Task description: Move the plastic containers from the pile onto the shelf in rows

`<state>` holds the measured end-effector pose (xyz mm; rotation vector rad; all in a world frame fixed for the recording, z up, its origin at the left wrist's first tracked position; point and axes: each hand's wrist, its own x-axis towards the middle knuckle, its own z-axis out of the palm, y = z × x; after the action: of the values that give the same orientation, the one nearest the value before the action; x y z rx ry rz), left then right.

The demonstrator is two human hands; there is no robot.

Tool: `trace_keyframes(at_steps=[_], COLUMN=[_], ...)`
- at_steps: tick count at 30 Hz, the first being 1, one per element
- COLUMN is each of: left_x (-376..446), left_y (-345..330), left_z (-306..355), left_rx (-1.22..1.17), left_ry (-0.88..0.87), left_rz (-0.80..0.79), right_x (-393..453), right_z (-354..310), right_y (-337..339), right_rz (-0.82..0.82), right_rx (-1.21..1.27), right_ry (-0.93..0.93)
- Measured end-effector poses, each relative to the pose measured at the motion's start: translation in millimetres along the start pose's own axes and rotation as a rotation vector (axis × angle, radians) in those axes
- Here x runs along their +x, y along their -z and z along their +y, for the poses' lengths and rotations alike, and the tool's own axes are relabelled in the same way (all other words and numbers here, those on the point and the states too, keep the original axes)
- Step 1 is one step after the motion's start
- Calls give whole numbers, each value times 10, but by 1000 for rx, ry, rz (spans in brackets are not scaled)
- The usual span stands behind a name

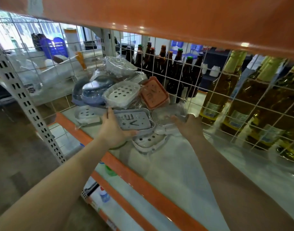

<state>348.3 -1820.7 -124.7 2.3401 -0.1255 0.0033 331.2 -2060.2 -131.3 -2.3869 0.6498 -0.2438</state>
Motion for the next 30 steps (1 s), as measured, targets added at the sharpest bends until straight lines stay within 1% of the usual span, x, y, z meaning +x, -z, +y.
trace_keyframes(at_steps=[2, 6, 13, 16, 18, 22, 25, 27, 30], left_x=[8, -31, -175, -252, -314, -438, -554, -646, -806], left_y=[22, 40, 44, 47, 43, 34, 25, 16, 3], left_z=[-21, -40, -42, -14, 31, 44, 9, 17, 85], left_rx=[7, 5, 15, -7, -27, -27, -24, -34, -41], left_ry=[-17, -33, -30, -38, -54, -63, -73, -90, -127], left_rz=[-25, -20, 37, 63, 69, 80, 77, 69, 71], right_x=[-16, -102, -306, -411, -488, -718, -911, -1041, -1189], right_z=[34, 90, 77, 82, 77, 32, 32, 61, 146], right_y=[-5, 60, 84, 90, 119, 232, 298, 344, 424], right_rz=[28, 1, 0, 33, 55, -14, -32, -41, 6], right_rx=[80, 292, 438, 458, 529, 738, 786, 799, 814], right_ry=[-46, -91, -125, -149, -170, -241, -236, -201, -159])
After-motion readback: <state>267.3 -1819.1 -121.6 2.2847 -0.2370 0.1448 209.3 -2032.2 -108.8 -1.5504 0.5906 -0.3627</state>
